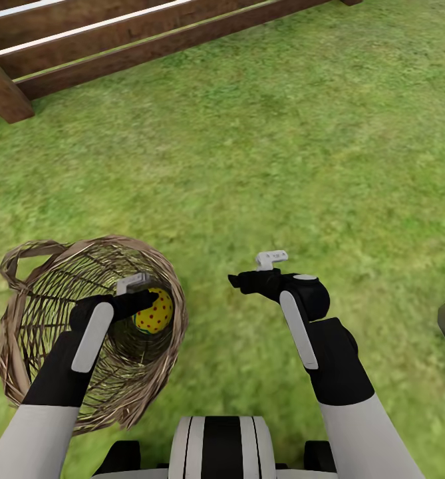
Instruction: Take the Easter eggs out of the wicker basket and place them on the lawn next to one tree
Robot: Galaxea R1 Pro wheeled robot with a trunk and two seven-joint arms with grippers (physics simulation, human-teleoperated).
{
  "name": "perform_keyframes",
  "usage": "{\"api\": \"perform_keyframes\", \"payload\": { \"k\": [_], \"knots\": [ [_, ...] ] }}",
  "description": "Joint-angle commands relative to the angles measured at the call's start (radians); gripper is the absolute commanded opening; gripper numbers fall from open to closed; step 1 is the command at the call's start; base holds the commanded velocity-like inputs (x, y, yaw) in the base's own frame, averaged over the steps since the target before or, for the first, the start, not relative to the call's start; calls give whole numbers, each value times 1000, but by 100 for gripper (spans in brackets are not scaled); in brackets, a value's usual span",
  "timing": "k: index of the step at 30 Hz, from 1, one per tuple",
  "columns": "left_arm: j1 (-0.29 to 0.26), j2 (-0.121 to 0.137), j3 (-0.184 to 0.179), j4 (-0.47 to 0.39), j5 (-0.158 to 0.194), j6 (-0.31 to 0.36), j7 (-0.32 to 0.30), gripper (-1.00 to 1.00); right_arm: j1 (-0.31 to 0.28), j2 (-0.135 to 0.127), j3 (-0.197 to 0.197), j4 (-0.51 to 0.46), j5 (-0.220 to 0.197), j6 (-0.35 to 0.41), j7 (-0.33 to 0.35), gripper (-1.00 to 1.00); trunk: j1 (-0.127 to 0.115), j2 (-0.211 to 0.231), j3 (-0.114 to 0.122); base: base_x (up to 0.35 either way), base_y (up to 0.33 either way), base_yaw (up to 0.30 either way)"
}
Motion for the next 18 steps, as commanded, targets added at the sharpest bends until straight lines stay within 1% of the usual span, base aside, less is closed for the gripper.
{"api": "perform_keyframes", "payload": {
  "k": [1,2,8,13,18],
  "knots": [
    [0,1,-2,-2,10,2,10,-100,-1,0,0,-1,-6,4,-6,100,0,0,-1,0,0,0],
    [0,1,-2,-2,10,2,10,-100,-1,0,0,-1,-6,4,-6,100,0,0,-1,0,0,0],
    [0,1,-2,1,10,4,8,-100,0,0,0,-1,-6,4,-6,100,-3,1,23,0,0,0],
    [1,1,3,3,12,10,5,-100,0,0,0,-1,-6,4,-6,100,-3,1,23,0,0,0],
    [2,6,6,9,9,26,3,-100,0,-1,0,-1,-6,4,-6,100,-5,2,42,0,0,0]
  ]
}}
